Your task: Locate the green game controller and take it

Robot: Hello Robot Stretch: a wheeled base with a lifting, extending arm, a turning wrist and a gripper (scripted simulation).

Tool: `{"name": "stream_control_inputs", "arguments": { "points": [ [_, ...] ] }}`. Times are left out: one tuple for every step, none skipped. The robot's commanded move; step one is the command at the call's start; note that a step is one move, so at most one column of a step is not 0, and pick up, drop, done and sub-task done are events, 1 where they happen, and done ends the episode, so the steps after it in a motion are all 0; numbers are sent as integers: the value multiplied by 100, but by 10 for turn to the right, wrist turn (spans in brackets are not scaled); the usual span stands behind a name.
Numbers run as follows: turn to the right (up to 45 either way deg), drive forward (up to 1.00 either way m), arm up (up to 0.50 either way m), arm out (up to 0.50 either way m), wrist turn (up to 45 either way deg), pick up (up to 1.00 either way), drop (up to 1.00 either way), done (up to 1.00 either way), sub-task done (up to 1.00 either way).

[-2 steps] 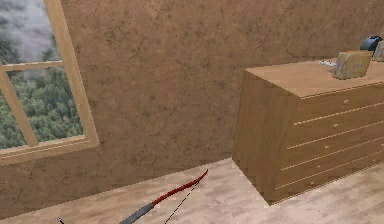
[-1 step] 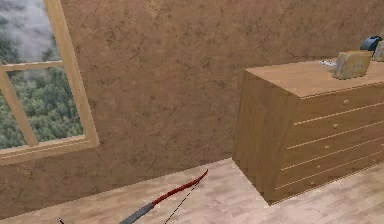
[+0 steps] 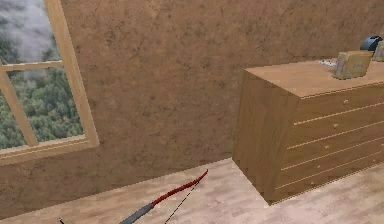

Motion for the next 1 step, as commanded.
{"name": "stream_control_inputs", "arguments": {
  "points": [
    [0, 0, 0, 0, 450, 0, 0, 0, 0]
  ]
}}
